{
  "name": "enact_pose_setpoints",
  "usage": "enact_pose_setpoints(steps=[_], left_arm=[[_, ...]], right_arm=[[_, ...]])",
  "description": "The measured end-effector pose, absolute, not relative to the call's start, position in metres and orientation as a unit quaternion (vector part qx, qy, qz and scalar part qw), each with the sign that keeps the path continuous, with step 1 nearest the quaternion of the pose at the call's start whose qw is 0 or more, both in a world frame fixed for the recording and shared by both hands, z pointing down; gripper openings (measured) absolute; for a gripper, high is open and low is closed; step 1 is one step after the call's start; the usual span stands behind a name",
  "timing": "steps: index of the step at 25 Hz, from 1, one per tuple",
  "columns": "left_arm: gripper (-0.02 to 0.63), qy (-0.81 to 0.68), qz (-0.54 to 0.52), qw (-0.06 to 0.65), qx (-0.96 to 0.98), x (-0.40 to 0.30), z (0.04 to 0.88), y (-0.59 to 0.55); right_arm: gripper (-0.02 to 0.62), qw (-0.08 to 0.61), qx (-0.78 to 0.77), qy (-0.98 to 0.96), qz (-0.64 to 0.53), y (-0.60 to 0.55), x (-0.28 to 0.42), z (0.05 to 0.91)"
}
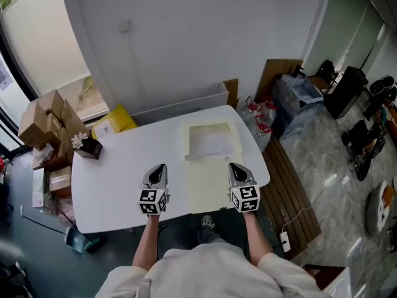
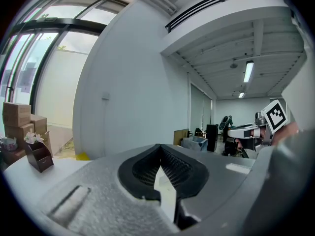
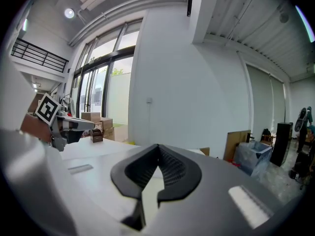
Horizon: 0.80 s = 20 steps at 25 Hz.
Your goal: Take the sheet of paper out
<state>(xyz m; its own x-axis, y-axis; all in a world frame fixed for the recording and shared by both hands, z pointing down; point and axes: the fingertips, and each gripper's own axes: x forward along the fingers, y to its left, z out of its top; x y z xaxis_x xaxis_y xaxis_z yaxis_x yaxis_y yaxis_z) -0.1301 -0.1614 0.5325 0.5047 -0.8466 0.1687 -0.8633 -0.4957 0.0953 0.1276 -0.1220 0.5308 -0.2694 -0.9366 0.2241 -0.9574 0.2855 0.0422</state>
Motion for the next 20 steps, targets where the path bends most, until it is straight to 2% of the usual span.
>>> enact_pose_setpoints(steps=[20], left_arm=[[0.006, -0.556, 0.087, 0.111, 0.819, -0.121, 0.562, -0.272]], right_arm=[[0.002, 0.090, 0.557, -0.820, 0.095, -0.276, 0.151, 0.554]])
